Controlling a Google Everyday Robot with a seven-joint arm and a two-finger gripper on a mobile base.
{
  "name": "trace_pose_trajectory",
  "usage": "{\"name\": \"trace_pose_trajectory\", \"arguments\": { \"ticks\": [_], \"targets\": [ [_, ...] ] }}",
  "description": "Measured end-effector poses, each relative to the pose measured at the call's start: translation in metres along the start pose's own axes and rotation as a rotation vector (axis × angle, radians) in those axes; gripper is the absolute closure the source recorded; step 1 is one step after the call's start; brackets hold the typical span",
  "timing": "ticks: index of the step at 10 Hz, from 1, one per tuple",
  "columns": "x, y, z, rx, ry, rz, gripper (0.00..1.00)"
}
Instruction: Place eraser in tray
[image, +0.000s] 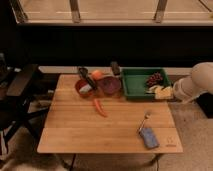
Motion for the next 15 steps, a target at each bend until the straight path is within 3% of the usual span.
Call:
{"name": "trace_pose_trajectory", "arguments": {
  "ticks": [3, 5, 7, 11, 13, 15],
  "targets": [
    [0.0, 0.0, 0.0, -0.004, 0.002, -0.008, 0.2],
    [0.002, 0.013, 0.007, -0.062, 0.008, -0.051, 0.2],
    [0.008, 0.043, 0.015, -0.129, -0.002, -0.113, 0.2],
    [0.02, 0.147, 0.033, -0.266, -0.042, -0.25, 0.2],
    [0.019, 0.187, 0.035, -0.303, -0.062, -0.31, 0.2],
    [0.019, 0.186, 0.034, -0.301, -0.065, -0.308, 0.2]
  ]
}}
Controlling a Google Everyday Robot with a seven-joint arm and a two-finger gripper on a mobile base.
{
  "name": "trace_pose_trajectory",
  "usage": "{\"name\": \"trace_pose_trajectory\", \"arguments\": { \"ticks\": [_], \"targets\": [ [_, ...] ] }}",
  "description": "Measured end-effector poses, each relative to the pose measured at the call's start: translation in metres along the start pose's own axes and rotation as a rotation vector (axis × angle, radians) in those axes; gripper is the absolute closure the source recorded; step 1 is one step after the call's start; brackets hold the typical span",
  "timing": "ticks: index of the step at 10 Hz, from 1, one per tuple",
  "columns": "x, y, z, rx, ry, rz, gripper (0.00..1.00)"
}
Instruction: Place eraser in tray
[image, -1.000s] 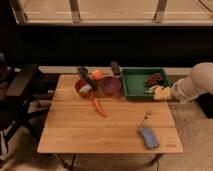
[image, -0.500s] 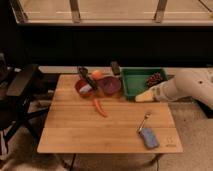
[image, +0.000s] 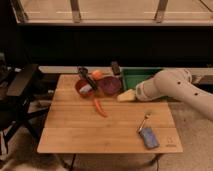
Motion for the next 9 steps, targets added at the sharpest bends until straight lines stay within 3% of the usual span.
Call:
{"name": "trace_pose_trajectory", "arguments": {
  "ticks": [4, 5, 7, 9],
  "targets": [
    [0.0, 0.0, 0.0, -0.001, 0.0, 0.003, 0.2],
    [-0.004, 0.002, 0.001, -0.019, -0.025, 0.009, 0.2],
    [-0.025, 0.007, 0.011, -0.042, -0.066, -0.005, 0.2],
    [-0.064, 0.008, 0.03, -0.059, -0.112, -0.024, 0.2]
  ]
}}
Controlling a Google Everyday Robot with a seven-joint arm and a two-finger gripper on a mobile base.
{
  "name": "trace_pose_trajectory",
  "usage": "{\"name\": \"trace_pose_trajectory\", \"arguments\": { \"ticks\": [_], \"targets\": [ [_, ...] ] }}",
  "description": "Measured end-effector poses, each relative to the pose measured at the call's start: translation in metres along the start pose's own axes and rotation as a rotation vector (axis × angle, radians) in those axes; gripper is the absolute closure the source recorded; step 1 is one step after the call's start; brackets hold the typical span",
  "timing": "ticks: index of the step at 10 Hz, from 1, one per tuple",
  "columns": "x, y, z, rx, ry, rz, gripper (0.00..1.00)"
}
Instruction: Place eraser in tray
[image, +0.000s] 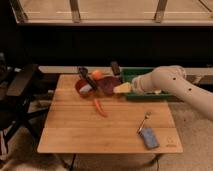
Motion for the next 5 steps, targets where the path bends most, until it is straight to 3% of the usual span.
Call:
{"name": "trace_pose_trajectory", "arguments": {
  "ticks": [3, 5],
  "targets": [
    [-0.048, -0.002, 0.035, -0.001, -0.047, -0.031, 0.2],
    [-0.067, 0.003, 0.057, -0.013, -0.072, -0.038, 0.2]
  ]
}}
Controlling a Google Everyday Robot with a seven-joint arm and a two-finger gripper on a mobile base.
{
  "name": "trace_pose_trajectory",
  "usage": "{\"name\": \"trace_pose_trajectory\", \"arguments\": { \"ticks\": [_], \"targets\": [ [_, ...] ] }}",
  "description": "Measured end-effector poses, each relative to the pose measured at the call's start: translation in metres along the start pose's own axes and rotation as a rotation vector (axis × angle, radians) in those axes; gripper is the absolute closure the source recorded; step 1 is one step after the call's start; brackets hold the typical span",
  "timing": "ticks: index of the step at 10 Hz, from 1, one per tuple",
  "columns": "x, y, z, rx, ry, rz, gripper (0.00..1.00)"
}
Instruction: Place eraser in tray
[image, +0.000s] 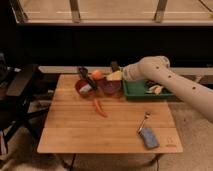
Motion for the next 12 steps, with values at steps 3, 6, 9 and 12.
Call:
{"name": "trace_pose_trajectory", "arguments": {
  "ticks": [3, 6, 9, 12],
  "targets": [
    [-0.002, -0.002, -0.001, 0.002, -0.005, 0.006, 0.2],
    [-0.001, -0.003, 0.0, 0.005, -0.004, 0.002, 0.2],
    [-0.016, 0.002, 0.04, -0.006, -0.014, -0.045, 0.2],
    [-0.038, -0.013, 0.075, 0.026, -0.004, -0.087, 0.2]
  ]
}}
